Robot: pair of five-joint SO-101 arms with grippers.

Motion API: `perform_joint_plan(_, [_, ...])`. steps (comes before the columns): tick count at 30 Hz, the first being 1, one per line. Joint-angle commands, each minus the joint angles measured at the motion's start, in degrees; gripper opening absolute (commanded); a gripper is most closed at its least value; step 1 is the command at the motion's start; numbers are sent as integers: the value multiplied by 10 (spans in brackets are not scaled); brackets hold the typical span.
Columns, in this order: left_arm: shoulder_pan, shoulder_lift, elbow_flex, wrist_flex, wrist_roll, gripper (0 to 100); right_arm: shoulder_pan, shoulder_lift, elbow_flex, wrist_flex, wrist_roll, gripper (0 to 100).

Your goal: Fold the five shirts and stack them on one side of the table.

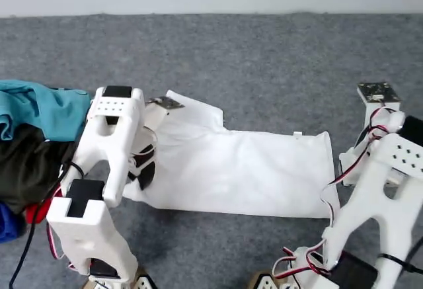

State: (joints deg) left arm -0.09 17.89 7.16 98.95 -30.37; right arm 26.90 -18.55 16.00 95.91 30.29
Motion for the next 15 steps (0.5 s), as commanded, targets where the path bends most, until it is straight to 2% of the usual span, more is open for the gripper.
perform_joint_plan(1, [-21, -25, -54, 15, -15, 121, -5, -16, -2, -6, -7, 191])
perform_joint_plan(7, [-62, -25, -54, 16, -50, 148, -5, -21, 23, -16, -7, 191])
perform_joint_plan(15, [-70, -28, -5, 16, -99, 159, -5, -21, 76, -47, -6, 190])
